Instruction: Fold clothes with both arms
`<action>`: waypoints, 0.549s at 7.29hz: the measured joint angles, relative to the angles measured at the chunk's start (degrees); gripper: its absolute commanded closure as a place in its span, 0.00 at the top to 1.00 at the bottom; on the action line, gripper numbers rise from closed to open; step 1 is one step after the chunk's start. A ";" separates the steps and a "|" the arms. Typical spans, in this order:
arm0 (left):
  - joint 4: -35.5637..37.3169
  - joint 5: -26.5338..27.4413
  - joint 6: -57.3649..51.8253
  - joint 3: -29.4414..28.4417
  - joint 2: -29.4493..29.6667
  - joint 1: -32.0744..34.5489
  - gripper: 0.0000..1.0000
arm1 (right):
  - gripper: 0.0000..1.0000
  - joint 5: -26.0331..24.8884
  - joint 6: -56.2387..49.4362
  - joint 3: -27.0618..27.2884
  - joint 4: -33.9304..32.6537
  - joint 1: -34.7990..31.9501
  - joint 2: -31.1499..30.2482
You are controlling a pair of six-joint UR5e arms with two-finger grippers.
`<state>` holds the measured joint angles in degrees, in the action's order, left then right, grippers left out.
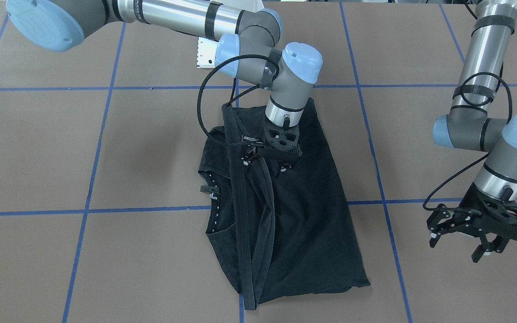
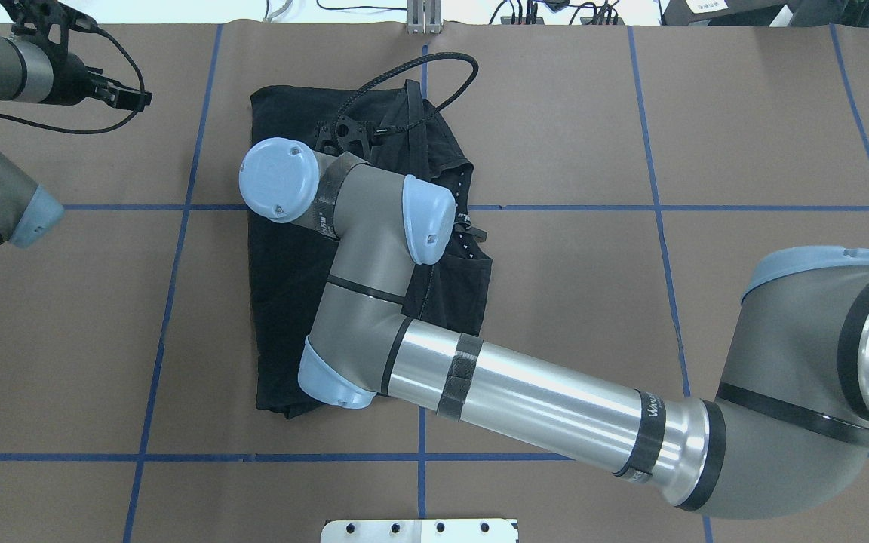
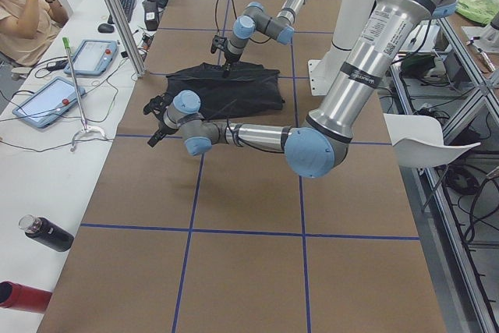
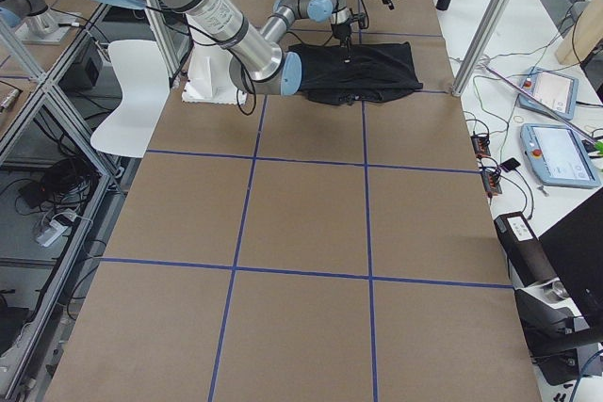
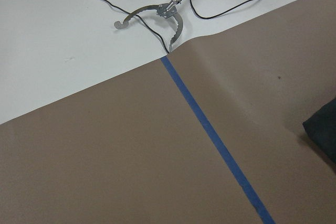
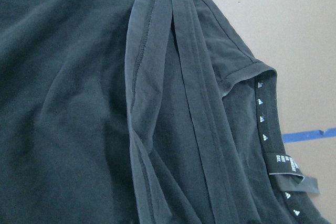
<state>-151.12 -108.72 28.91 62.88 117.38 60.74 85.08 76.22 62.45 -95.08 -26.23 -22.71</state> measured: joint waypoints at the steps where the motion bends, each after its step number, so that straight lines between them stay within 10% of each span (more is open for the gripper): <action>1: -0.04 0.00 0.00 -0.04 -0.02 0.00 1.00 | 0.61 0.13 -0.20 -1.94 0.48 0.14 0.67; 4: -0.03 0.00 0.00 -0.18 -0.04 -0.03 1.00 | 0.39 0.25 -0.36 -6.13 2.91 0.68 2.58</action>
<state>-151.15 -108.72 28.92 62.70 117.33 60.70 85.34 75.86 56.32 -92.18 -25.56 -20.13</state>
